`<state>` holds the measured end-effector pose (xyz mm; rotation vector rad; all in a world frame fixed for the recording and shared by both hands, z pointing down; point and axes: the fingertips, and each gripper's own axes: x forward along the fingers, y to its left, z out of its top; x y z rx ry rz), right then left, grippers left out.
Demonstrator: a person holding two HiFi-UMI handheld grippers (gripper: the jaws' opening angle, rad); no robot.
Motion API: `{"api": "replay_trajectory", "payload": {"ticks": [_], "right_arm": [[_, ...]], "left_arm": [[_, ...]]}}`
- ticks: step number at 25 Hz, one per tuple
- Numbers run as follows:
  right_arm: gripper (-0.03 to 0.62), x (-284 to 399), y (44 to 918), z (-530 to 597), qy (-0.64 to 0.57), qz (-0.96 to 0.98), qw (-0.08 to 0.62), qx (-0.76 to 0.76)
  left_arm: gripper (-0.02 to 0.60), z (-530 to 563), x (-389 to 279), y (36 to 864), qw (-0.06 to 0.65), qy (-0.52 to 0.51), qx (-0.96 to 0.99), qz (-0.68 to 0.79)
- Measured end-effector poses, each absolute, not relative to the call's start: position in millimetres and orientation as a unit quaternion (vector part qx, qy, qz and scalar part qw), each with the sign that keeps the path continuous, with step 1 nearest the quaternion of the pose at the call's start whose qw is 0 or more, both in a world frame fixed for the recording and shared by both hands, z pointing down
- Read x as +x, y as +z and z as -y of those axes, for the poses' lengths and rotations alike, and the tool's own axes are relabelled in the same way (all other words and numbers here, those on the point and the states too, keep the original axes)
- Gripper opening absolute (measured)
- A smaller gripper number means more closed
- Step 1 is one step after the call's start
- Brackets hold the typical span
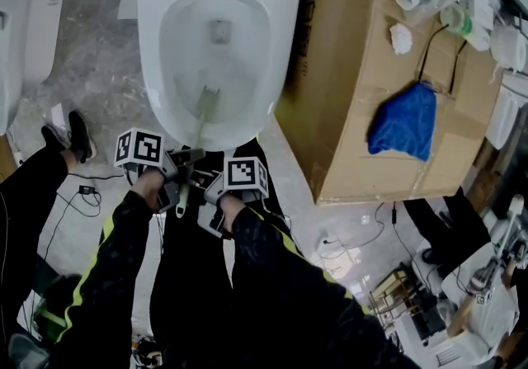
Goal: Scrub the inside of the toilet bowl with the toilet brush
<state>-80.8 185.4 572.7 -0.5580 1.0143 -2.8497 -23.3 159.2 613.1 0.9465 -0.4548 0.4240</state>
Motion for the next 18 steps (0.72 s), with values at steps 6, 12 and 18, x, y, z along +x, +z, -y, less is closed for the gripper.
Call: {"api": "replay_trajectory", "payload": {"ticks": [6, 12, 18], "right_arm": [[0.054, -76.8, 574.5, -183.3, -0.925, -0.351, -0.011, -0.145], [0.052, -76.0, 576.4, -182.9, -0.925, -0.362, -0.053, -0.107], [0.052, -79.3, 576.5, -176.3, -0.919, -0.378, -0.089, -0.07]], "left_arm": [[0.081, -150.2, -24.3, 617.2, 0.842, 0.159, 0.444, 0.263], [0.081, -143.1, -27.9, 619.2, 0.841, 0.118, 0.436, 0.298], [0.084, -130.8, -35.8, 621.0, 0.833, 0.084, 0.434, 0.333]]}}
